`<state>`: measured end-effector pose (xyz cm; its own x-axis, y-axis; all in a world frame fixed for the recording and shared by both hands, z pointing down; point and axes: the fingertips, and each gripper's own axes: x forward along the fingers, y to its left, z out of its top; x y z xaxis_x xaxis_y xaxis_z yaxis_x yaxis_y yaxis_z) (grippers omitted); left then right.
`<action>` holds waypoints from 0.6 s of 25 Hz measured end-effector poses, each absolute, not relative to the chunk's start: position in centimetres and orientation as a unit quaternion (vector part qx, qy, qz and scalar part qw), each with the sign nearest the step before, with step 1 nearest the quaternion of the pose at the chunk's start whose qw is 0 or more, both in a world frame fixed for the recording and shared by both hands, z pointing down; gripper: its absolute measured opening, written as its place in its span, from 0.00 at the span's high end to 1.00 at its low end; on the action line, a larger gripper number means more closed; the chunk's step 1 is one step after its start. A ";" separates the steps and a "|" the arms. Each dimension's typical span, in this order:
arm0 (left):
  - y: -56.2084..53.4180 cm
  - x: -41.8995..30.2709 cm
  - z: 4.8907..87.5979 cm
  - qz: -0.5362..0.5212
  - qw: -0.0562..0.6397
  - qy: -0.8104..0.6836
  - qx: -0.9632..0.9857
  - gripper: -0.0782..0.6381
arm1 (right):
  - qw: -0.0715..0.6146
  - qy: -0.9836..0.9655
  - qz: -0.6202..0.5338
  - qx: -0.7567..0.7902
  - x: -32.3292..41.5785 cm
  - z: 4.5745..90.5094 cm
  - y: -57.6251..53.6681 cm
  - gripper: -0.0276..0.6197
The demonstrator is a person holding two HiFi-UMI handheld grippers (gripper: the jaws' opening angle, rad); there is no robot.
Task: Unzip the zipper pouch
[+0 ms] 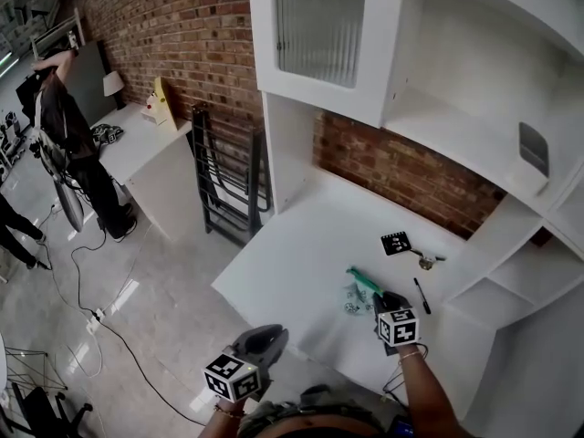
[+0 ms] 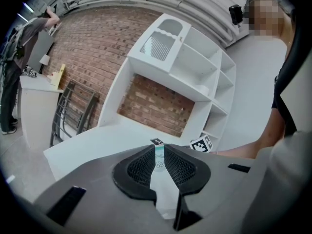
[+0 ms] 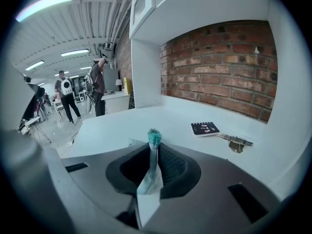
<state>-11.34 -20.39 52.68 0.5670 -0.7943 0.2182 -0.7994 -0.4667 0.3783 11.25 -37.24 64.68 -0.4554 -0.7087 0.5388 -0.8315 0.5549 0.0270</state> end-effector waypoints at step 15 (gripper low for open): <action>-19.8 -10.0 53.0 0.013 0.225 -0.446 0.866 0.81 | 0.255 -0.834 0.135 0.470 13.5 64.7 -35.0 0.82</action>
<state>-9.98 -19.75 52.99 0.6014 -0.7672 0.2232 -0.7786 -0.5000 0.3791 13.50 -34.97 64.73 -0.4279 -0.7156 0.5521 -0.8534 0.5210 0.0139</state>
